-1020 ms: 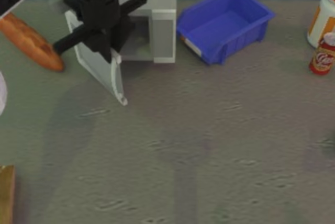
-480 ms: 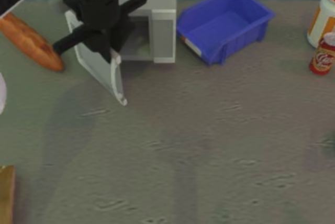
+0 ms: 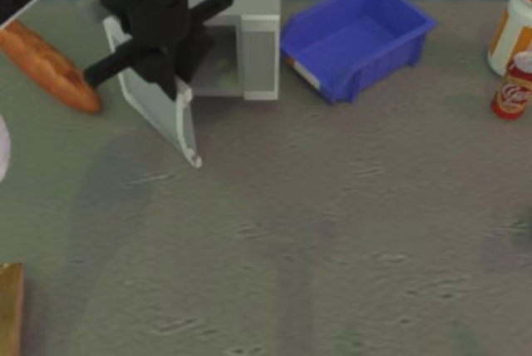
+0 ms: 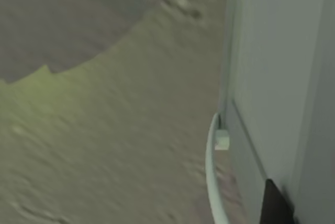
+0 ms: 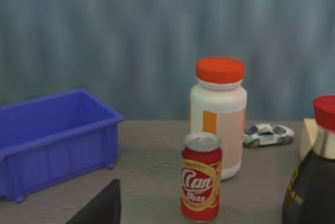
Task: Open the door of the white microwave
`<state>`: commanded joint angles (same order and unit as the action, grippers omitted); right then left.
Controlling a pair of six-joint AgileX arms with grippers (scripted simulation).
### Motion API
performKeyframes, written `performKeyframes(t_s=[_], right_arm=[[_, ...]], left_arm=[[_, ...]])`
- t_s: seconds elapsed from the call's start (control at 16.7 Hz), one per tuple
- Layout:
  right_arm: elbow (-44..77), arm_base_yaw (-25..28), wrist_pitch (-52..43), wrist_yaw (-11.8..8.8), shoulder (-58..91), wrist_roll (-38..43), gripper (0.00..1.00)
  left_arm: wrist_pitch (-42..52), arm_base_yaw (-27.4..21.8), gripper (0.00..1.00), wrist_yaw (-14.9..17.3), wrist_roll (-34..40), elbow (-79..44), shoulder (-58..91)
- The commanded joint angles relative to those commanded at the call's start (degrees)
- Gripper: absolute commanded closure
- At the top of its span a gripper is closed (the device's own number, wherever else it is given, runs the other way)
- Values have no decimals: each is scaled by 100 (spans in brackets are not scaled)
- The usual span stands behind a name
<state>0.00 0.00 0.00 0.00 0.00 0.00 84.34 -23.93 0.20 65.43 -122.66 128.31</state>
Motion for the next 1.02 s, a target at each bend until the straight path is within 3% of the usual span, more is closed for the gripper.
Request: performKeyframes(t_s=[0.48,1.02], right_arm=[[0,0,0,0,0,0,0],[0,0,0,0,0,0,0]], left_arm=[[-16,-13,100,5,-2,18,-42],[-343,184,100,-5,-197,906,-563]])
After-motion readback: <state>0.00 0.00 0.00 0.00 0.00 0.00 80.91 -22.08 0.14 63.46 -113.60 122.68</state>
